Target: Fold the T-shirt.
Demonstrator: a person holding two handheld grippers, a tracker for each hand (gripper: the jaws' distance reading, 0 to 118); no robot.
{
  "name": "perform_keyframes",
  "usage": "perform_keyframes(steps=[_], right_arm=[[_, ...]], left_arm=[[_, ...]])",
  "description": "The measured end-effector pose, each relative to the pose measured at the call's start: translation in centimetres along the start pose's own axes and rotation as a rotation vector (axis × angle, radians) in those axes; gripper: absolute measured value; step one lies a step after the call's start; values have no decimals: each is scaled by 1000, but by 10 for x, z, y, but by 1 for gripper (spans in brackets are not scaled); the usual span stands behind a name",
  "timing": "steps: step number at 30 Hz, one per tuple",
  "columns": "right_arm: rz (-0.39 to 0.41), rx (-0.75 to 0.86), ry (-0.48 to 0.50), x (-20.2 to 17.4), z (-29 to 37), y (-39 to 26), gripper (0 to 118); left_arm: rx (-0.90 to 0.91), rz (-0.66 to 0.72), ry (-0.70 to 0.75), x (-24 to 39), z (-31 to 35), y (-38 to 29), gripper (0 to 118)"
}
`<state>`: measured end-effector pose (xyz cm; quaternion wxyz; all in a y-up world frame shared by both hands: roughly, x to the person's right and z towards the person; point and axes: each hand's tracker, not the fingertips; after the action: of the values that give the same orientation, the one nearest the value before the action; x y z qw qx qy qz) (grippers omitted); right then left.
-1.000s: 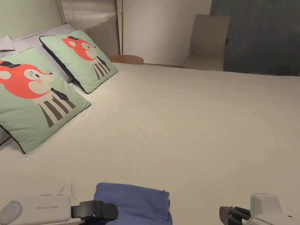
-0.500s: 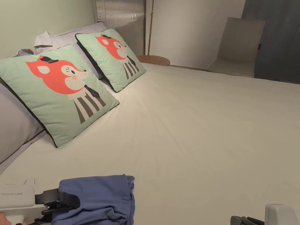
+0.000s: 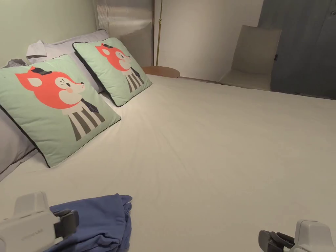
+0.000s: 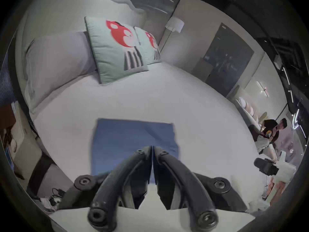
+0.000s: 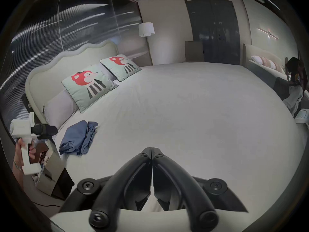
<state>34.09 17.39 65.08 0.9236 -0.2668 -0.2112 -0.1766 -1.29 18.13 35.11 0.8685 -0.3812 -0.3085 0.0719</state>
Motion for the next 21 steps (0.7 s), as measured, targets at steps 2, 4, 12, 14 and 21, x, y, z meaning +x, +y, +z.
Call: perform_keyframes(steps=[2,4,12,14,21], right_arm=[[-2,20,-19,6,10,0,0],[-13,48,-51,16,21,-1,0],[30,242,-304,48,73,13,0],[78,321,-371,52,87,24,0],[173,619,-511,56,134,73,0]], left_arm=[[-44,0,-92,22,-9,-13,2],[-84,15,-147,58,-15,-26,1],[186,-235,-106,195,-8,-38,1],[297,-258,-111,223,2,-32,1],[664,-372,-81,286,42,0,1]])
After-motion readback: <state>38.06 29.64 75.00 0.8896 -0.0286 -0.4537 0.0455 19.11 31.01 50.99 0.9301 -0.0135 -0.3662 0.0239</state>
